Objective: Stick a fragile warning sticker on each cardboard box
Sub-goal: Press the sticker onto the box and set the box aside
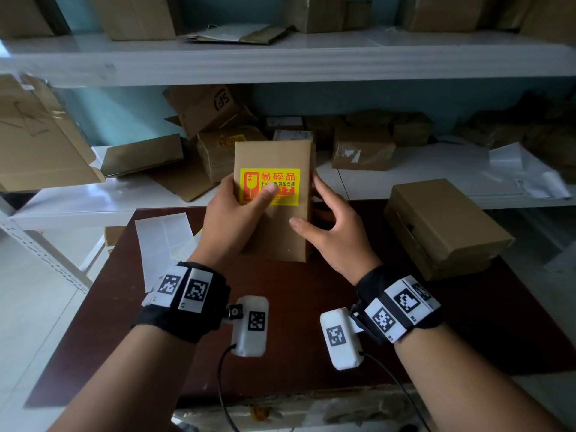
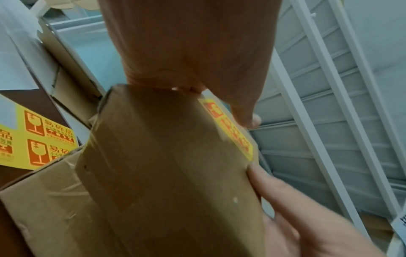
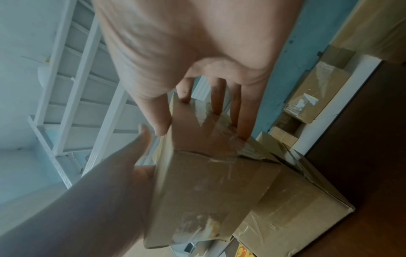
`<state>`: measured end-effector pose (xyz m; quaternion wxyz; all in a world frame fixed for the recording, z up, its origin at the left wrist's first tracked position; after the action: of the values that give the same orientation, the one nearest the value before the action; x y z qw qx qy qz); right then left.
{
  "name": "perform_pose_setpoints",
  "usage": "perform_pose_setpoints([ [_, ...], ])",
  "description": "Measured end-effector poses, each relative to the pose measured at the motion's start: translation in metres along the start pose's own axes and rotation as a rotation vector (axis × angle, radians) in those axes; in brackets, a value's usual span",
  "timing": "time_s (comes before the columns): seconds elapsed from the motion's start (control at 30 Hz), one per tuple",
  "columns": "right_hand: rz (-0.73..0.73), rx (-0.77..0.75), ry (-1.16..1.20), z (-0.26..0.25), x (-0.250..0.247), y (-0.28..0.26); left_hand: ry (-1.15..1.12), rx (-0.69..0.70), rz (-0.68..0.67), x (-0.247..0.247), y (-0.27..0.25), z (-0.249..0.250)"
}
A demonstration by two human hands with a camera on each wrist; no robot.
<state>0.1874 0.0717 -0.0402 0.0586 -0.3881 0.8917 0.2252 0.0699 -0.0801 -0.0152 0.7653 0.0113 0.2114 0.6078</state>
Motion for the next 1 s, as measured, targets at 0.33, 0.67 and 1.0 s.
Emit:
perform_pose_setpoints([
  [0.33,-0.021,0.043,0.016,-0.001,-0.002,0.002,-0.105,-0.094,0.017,-0.004,0.008,-0.007],
  [0.67,-0.021,-0.121,-0.078,-0.009,0.015,-0.015,0.071,-0.105,0.136,-0.003,0.002,0.006],
  [1.0,-0.009,0.018,-0.011,-0.016,0.002,-0.007,-0.168,-0.036,0.048,-0.018,0.012,0.001],
])
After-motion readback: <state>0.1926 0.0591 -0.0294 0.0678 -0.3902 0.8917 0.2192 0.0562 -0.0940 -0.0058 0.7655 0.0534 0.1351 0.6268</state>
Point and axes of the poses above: each hand's wrist, its own y-axis towards the middle knuckle, its own x-axis out of the palm, z = x × y, the point moved 1 cm from there along y, towards the middle knuckle, and after that the axes turned 9 degrees about z, right-handed, at the moved point
